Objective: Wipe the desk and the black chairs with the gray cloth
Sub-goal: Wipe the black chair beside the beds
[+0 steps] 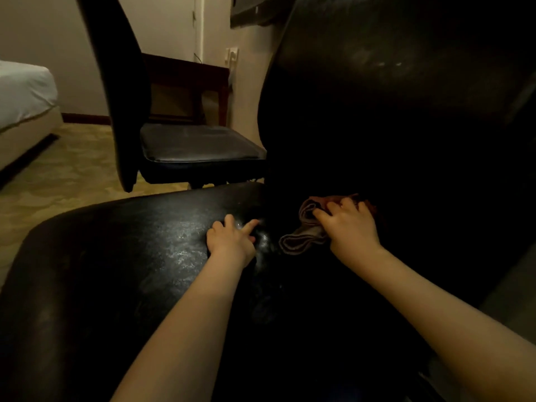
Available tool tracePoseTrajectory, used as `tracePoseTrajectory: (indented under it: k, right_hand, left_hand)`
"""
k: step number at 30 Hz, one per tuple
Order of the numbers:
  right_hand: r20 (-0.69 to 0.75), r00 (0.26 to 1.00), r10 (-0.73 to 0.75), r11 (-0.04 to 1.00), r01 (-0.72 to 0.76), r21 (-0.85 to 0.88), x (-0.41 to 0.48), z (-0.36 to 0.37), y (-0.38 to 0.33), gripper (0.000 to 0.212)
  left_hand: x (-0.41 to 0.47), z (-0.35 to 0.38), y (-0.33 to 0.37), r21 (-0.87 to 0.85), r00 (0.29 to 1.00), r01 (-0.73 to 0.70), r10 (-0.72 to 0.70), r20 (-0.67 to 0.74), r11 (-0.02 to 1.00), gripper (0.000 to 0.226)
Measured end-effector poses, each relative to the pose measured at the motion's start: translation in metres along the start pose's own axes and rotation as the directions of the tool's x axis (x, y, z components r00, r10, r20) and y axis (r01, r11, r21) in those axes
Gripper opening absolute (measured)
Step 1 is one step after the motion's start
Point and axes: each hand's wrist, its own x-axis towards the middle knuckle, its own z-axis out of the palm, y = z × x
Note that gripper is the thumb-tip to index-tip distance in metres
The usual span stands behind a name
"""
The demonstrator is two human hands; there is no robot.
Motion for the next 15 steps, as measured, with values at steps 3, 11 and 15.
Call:
tracePoseTrajectory:
  k: [3,11,15]
  right_hand:
    - [0.08,0.997,0.013,1.0,-0.014,0.013,-0.035,0.002,0.009,0.065]
    - [0.079,0.988,0.135,0.986,-0.141,0.084,-0.121,-0.001,0.025,0.077]
    - [0.182,0.957,0.227,0.952,-0.258,0.165,-0.154,-0.016,0.036,0.071]
  left_hand:
    - [-0.001,-0.001,-0.001,0.001,1.0,-0.003,0.003,0.016,1.0,0.048]
    - [-0.002,-0.001,0.004,0.075,1.0,-0.001,0.001,0.009,0.997,0.049]
    - [-0.009,-0.003,0.008,0.087,0.997,-0.018,0.024,-0.067,0.996,0.047]
